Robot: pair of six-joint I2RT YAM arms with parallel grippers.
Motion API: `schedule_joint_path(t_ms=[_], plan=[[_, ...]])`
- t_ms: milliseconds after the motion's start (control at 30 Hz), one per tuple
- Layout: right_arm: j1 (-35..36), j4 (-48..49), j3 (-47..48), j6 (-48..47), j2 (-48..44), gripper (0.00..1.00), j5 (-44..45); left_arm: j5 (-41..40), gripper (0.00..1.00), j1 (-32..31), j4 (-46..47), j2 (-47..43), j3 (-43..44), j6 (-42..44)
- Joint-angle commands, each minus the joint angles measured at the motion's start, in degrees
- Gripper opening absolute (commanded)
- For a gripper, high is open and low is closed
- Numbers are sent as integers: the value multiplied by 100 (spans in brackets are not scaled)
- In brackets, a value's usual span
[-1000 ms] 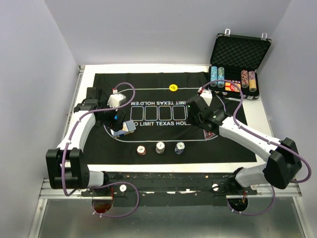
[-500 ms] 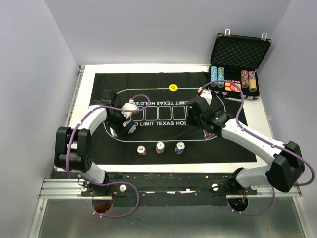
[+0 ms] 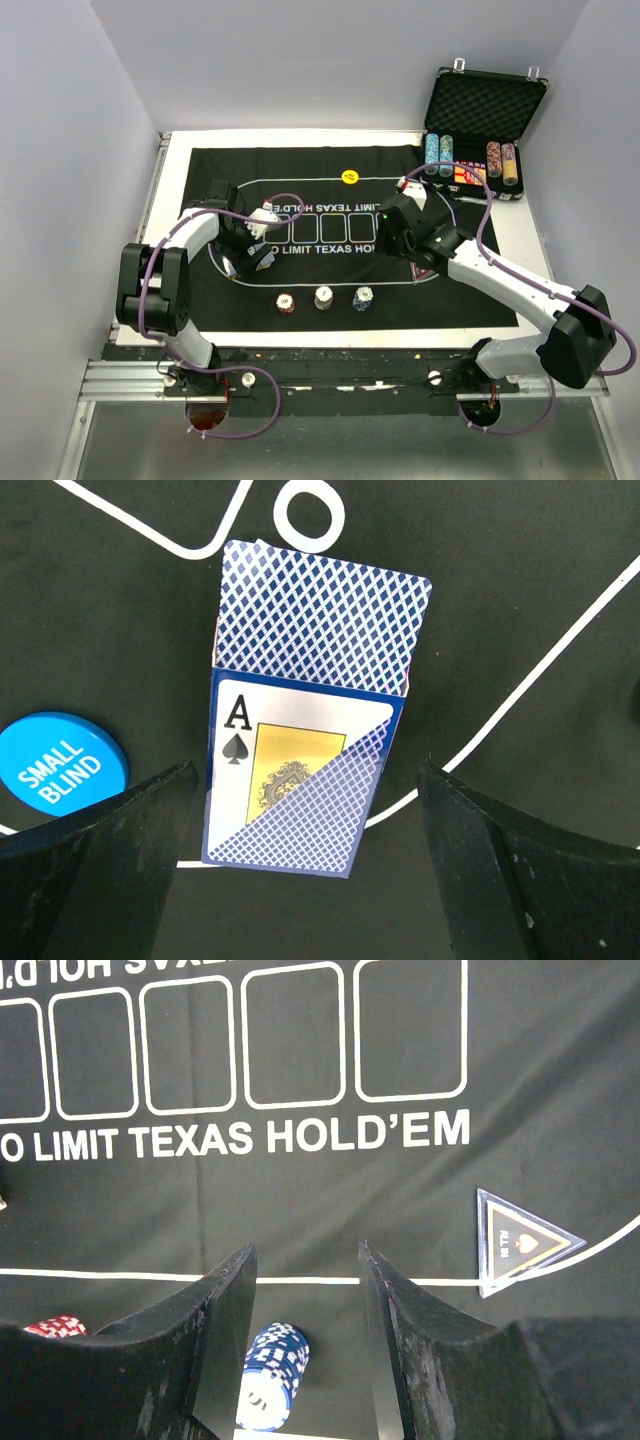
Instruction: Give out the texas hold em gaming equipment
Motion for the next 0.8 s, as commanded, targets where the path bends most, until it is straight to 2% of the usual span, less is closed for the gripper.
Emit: schedule_joint_path(t_ms=[0, 100, 267, 600, 767], plan=[[58, 45, 89, -74, -55, 54, -138, -58, 99, -53, 80, 138, -38, 275], [50, 71, 115, -92, -11, 54, -173, -15, 94, -62, 168, 42, -152, 337], [58, 115, 168, -127, 85, 54, -182, -6, 74, -53, -43, 16, -178, 416], [67, 133, 291, -259, 129, 54, -226, -313, 75, -18, 125, -889, -1083, 565], [120, 194, 405, -417, 287, 54, -393, -393, 75, 263, -33, -1223, -1373, 723]])
